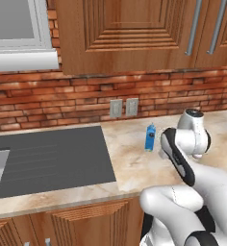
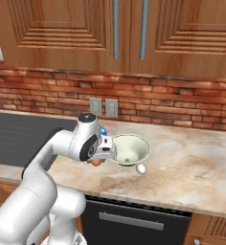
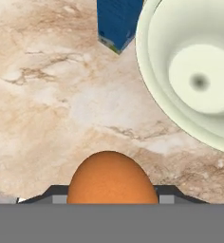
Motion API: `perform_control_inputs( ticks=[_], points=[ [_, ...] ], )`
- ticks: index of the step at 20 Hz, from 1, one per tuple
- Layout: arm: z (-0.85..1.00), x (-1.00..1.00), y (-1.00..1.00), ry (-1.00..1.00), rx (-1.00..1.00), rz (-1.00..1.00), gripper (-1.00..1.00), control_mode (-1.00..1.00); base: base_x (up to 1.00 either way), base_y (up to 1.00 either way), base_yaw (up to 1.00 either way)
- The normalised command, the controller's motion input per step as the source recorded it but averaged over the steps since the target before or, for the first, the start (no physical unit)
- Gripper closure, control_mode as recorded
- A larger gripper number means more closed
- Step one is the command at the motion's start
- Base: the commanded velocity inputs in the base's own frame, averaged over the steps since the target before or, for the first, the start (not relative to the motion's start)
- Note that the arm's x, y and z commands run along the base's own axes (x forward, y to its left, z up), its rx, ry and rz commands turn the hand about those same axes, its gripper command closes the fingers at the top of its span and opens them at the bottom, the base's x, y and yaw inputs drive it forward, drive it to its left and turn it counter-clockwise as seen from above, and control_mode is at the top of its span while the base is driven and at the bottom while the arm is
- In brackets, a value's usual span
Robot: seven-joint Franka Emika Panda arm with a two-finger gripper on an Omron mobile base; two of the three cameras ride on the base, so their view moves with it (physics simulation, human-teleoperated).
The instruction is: Gather the eggs and milk located in the vicinity of the sink area and place them right next to the bowl.
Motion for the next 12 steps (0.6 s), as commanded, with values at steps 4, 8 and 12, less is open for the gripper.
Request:
perform_control_inputs(
  ticks=[4, 8, 12],
  points=[
    [0.0, 0.0, -1.0, 0.0, 0.0, 0.03, 1.0, -1.0, 0.0, 0.0, 0.0],
    [0.02, 0.01, -1.0, 0.0, 0.0, 0.04, 1.0, -1.0, 0.0, 0.0, 0.0],
    [0.06, 0.28, -1.0, 0.04, 0.0, 0.1, 1.0, -1.0, 0.0, 0.0, 0.0]
  ],
)
